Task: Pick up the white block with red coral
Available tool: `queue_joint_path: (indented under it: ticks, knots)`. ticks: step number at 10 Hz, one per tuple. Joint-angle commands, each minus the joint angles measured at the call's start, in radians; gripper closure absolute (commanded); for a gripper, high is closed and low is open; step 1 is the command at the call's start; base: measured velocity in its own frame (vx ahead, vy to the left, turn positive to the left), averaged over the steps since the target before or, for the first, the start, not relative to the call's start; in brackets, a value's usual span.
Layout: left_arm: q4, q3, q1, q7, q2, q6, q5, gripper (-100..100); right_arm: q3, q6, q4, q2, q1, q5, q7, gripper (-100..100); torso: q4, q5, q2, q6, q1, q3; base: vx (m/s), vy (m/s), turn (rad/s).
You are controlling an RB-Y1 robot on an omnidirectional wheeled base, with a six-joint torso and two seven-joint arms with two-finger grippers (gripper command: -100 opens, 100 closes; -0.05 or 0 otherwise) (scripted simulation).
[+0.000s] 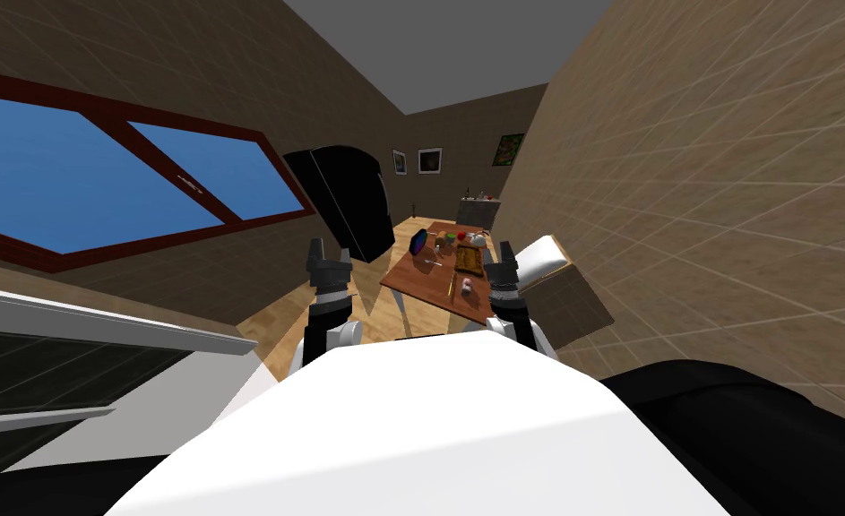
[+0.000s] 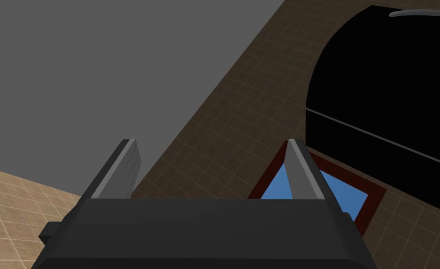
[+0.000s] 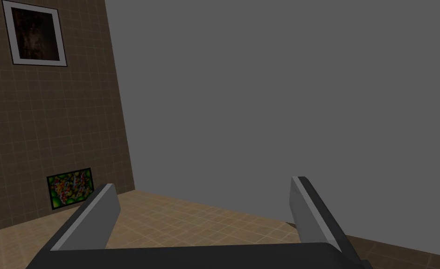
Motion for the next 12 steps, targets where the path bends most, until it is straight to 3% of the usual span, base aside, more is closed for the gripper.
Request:
queue_joint_path:
  ticks: [1,3,4,5,8,9,12]
  knots:
    - [0.0,0.0,0.0,0.0,0.0,0.0,0.0,0,0.0,0.0,0.0,0.0,0.0,0.0,0.0,-100,0.0,0.0,0.0,0.0,0.0,0.0,-0.004,-0.005,-0.013]
    - [0.0,0.0,0.0,0.0,0.0,0.0,0.0,0,0.0,0.0,0.0,0.0,0.0,0.0,0.0,-100,0.0,0.0,0.001,0.0,-0.001,0.0,-0.003,-0.004,-0.013]
    - [0.0,0.0,0.0,0.0,0.0,0.0,0.0,0,-0.039,0.044,0.026,-0.007,-0.032,0.005,-0.038,-100,0.0,0.0,0.0,0.0,-0.001,0.0,0.006,0.008,0.008]
    - [0.0,0.0,0.0,0.0,0.0,0.0,0.0,0,-0.039,0.044,0.026,-0.007,-0.032,0.005,-0.038,-100,0.0,0.0,0.0,0.0,0.0,0.0,0.007,0.011,0.002]
    - [0.0,0.0,0.0,0.0,0.0,0.0,0.0,0,-0.107,0.12,0.073,-0.018,-0.086,0.013,-0.102,-100,0.0,0.0,0.0,0.0,0.0,0.0,0.005,0.011,0.004]
    - [0.0,0.0,0.0,0.0,0.0,0.0,0.0,0,-0.107,0.12,0.073,-0.018,-0.086,0.013,-0.102,-100,0.0,0.0,0.0,0.0,0.0,0.0,0.004,0.011,0.002]
    - [0.0,0.0,0.0,0.0,0.0,0.0,0.0,0,-0.197,0.216,0.141,-0.034,-0.164,0.024,-0.187,-100,0.0,0.0,-0.001,0.0,0.0,0.0,0.008,0.016,0.005]
